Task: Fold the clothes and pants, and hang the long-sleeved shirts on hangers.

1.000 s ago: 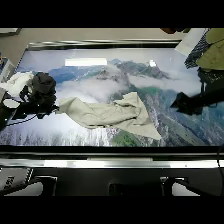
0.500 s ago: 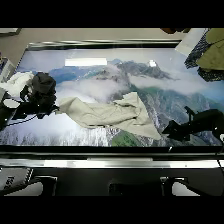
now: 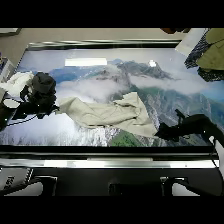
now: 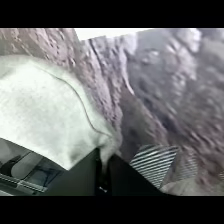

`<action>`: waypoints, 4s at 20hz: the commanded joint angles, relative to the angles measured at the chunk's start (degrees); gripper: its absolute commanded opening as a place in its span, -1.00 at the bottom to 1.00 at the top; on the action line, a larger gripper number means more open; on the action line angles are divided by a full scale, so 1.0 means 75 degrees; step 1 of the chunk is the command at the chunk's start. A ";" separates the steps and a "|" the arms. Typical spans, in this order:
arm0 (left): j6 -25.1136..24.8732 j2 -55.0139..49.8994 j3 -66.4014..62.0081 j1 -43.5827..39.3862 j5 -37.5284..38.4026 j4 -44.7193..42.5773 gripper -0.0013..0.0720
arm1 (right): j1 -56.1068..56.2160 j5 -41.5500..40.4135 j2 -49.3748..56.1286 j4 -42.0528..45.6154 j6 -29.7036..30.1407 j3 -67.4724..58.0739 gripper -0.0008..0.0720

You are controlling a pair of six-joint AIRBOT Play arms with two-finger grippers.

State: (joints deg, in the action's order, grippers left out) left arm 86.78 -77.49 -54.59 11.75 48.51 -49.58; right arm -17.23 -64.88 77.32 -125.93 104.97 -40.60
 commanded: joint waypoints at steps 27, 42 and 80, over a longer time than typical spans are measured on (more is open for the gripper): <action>0.4433 0.4779 -0.5566 -0.0009 0.2235 -0.5729 -0.93 | 0.0562 0.1422 -0.5610 0.4797 -0.4494 -0.7807 -0.88; 0.3888 -0.0020 -0.1373 -0.1580 -0.0294 -0.4785 -0.92 | 0.0577 -0.0764 0.2894 0.1655 -0.4881 -0.7807 -0.88; 0.4226 -0.0536 0.1606 -0.7262 -0.2253 0.3162 0.88 | 0.0577 -0.1743 0.3104 0.1859 -0.3937 -0.7807 -0.88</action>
State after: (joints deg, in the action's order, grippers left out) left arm 119.24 -78.85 -40.71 -41.82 32.49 -27.03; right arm -12.95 -77.95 100.64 -111.94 75.44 -99.13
